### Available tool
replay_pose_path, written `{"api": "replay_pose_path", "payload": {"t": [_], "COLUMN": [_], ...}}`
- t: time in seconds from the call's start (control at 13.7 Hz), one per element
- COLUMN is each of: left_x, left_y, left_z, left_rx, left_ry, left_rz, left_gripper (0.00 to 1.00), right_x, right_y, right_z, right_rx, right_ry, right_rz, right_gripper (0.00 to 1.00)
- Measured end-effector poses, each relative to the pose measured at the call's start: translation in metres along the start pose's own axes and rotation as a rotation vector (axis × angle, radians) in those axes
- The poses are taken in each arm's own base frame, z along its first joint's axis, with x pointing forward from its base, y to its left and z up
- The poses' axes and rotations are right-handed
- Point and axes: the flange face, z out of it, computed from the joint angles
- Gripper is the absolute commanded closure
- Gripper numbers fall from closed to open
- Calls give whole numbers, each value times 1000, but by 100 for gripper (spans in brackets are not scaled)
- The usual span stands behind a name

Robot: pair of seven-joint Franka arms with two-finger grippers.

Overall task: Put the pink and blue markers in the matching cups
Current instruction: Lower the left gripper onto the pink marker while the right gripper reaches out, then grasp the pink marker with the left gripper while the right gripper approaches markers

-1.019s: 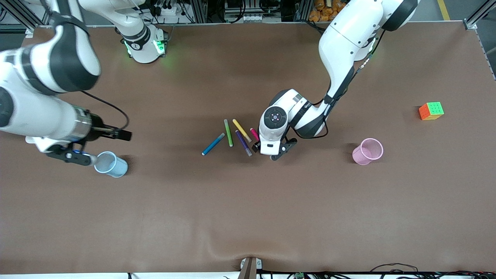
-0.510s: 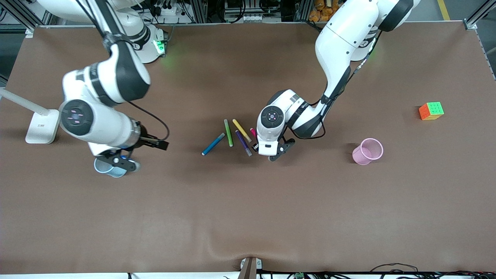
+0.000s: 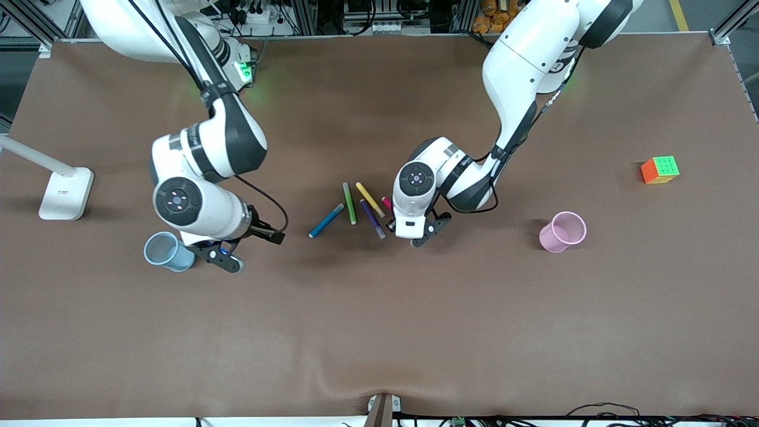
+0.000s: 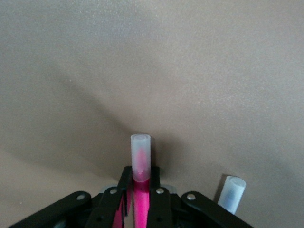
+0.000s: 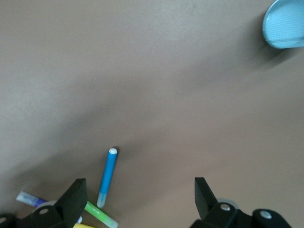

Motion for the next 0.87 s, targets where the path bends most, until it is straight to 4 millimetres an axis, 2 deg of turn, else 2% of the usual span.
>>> {"api": "replay_pose_path", "payload": {"t": [0.51,0.73,0.87], "left_x": [30,38,51], "left_y": [1,-2,-7], "left_z": [-18,-30,-47], "left_rx": [-26,-6,13], "left_ry": [15,18,21], "left_rz": [-38,-45,-32], "left_gripper": [93,93,93], "right_x": [16,5,-2], "right_y": [-19,-30,-36], "right_z": [74,98,106], "right_rx": [59,41,38], "right_ry": [-34,-59,-71], "right_rz": [134,138,154], "right_gripper": [0,2,9]}}
